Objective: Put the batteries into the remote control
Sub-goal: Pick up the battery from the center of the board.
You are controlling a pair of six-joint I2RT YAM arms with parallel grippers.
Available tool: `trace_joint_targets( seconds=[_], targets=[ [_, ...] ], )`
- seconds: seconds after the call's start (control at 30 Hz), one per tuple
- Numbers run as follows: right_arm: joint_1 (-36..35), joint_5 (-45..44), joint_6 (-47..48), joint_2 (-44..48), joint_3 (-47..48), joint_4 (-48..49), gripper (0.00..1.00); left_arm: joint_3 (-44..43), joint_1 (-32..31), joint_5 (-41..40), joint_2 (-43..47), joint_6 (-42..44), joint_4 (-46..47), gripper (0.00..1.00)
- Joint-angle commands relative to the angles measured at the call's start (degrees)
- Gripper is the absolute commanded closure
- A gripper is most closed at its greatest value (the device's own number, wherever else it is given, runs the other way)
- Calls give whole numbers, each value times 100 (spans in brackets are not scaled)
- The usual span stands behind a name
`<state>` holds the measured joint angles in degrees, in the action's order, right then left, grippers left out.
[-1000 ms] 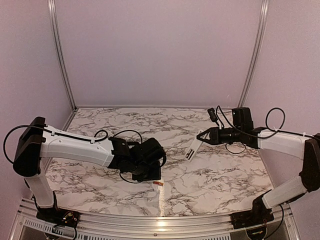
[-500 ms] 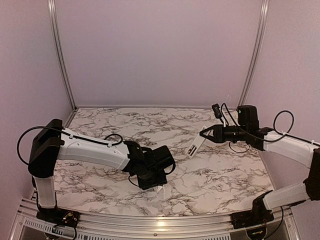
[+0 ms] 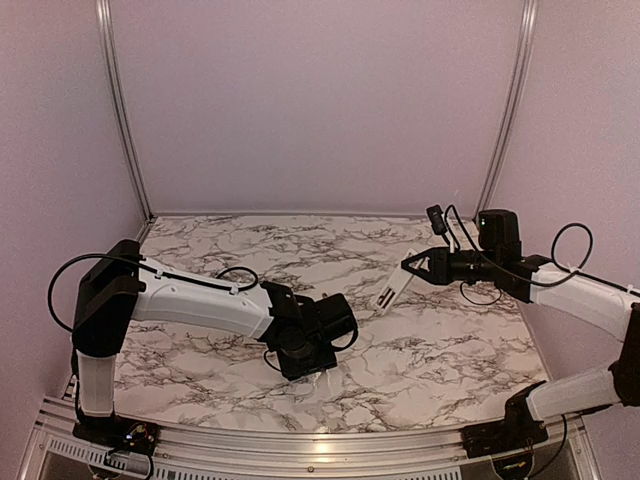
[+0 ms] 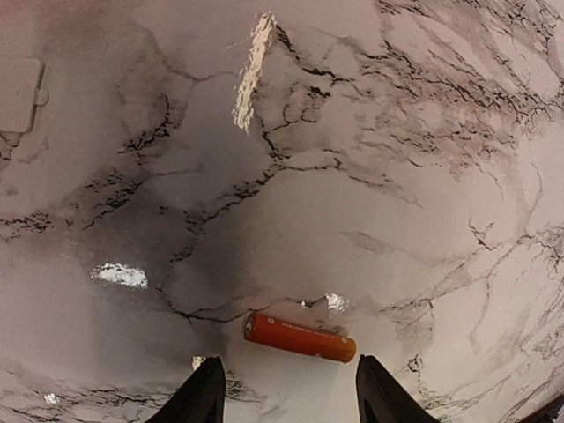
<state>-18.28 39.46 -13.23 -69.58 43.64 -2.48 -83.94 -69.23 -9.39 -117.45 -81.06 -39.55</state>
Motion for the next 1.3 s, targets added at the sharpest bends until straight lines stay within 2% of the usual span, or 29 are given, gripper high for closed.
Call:
trace_joint_targets(
  seconds=[0.0,0.3,0.47,0.7,1.0,1.17,1.27],
  targets=[
    [53,-68,76,143,16,-25,100,-172,88,-115,-189,-112,-323,47],
    [53,-114,87,159,107,-62,100,-646,188,-64,-547,71,-740,47],
    [52,-131,107,172,102,-70,100,-817,216,-34,-691,139,-863,50],
    [62,-141,110,146,97,-55,100,-852,283,82,-792,266,-899,71],
    [67,-123,111,74,92,-33,100,-935,375,65,-867,630,-887,83],
    [71,-107,99,25,102,-20,100,-1136,380,152,-1027,1040,-820,99],
    [66,-79,95,2,109,-27,100,-1237,375,290,-1165,1232,-808,100]
  ],
)
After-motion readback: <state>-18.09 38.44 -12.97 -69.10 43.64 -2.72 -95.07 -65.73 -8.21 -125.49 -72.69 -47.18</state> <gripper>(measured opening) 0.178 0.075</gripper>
